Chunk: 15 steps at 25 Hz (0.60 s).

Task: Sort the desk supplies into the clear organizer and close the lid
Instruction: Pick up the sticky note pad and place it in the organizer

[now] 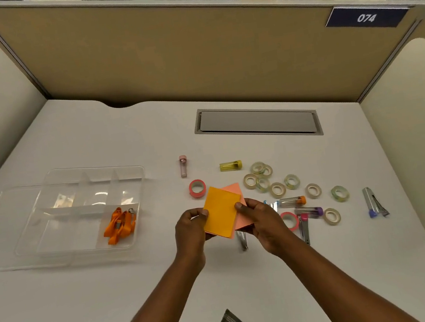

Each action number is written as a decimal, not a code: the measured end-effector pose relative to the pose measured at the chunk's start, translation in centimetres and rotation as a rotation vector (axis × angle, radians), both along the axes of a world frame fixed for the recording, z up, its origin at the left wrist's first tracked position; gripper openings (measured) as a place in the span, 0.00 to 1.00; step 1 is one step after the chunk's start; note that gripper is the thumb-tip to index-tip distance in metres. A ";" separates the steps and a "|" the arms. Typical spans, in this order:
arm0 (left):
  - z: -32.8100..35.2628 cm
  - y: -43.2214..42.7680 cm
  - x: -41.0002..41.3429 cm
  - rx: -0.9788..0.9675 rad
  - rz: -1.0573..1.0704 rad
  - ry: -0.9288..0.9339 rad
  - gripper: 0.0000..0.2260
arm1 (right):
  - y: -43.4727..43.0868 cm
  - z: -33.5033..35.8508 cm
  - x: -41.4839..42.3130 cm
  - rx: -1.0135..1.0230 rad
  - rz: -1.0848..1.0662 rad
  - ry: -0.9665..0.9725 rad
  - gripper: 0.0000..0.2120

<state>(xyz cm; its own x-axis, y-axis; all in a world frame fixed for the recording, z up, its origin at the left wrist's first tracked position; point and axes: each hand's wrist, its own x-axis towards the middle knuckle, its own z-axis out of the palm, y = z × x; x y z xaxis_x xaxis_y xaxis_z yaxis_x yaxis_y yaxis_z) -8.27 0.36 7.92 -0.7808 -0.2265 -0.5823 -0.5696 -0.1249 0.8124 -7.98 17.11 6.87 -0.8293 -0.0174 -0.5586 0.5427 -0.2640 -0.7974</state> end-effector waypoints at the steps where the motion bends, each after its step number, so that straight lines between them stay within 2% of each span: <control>1: 0.0 0.5 0.1 0.012 0.020 -0.006 0.04 | 0.5 0.3 0.0 0.018 -0.005 0.020 0.10; 5: 0.2 2.8 0.6 0.137 0.135 -0.040 0.02 | 2.6 1.1 0.4 0.011 -0.060 0.019 0.05; 12: 0.2 5.4 1.4 0.013 0.096 -0.029 0.04 | 5.1 1.6 1.2 -0.058 -0.062 -0.037 0.09; 15: 0.0 5.3 1.7 -0.048 0.069 -0.012 0.05 | 5.3 1.5 1.3 0.027 0.029 0.013 0.11</control>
